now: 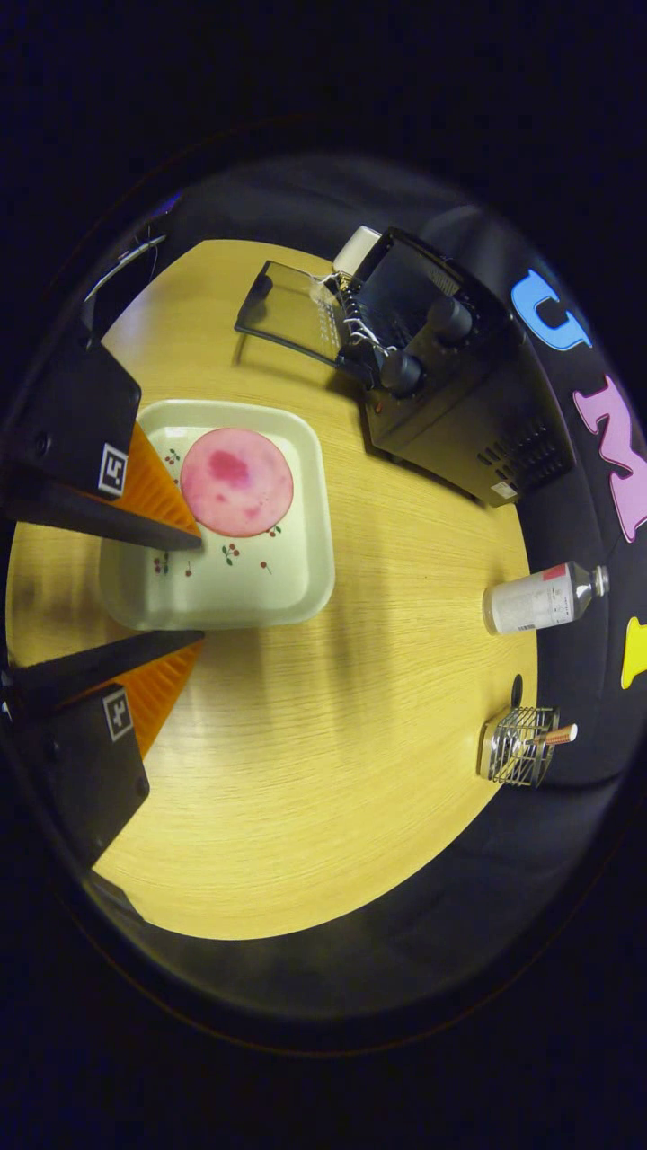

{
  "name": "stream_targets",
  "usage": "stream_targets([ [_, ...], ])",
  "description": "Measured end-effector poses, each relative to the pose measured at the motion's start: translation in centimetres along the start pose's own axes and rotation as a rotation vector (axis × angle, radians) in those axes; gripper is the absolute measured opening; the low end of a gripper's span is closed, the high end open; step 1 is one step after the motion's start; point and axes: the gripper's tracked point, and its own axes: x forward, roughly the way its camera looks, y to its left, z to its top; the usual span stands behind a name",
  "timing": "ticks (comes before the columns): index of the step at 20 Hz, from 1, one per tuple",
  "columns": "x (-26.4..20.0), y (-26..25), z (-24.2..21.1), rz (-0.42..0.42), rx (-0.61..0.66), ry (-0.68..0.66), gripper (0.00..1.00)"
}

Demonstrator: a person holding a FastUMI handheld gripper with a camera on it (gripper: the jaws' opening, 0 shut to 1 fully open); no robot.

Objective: Open the toaster oven, put the food inside, and close the toaster oven door.

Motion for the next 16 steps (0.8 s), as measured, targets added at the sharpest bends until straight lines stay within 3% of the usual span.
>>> stream_targets([
  [3,0.0,-0.13,-0.17,-0.043,-0.063,-0.013,0.46],
  [9,0.01,-0.37,-0.21,-0.043,-0.018,0.04,0.41],
  [13,-0.04,-0.83,-0.09,-0.034,0.019,0.038,0.21],
  [16,0.72,-0.82,-0.07,-0.01,0.026,-0.018,0.2],
])
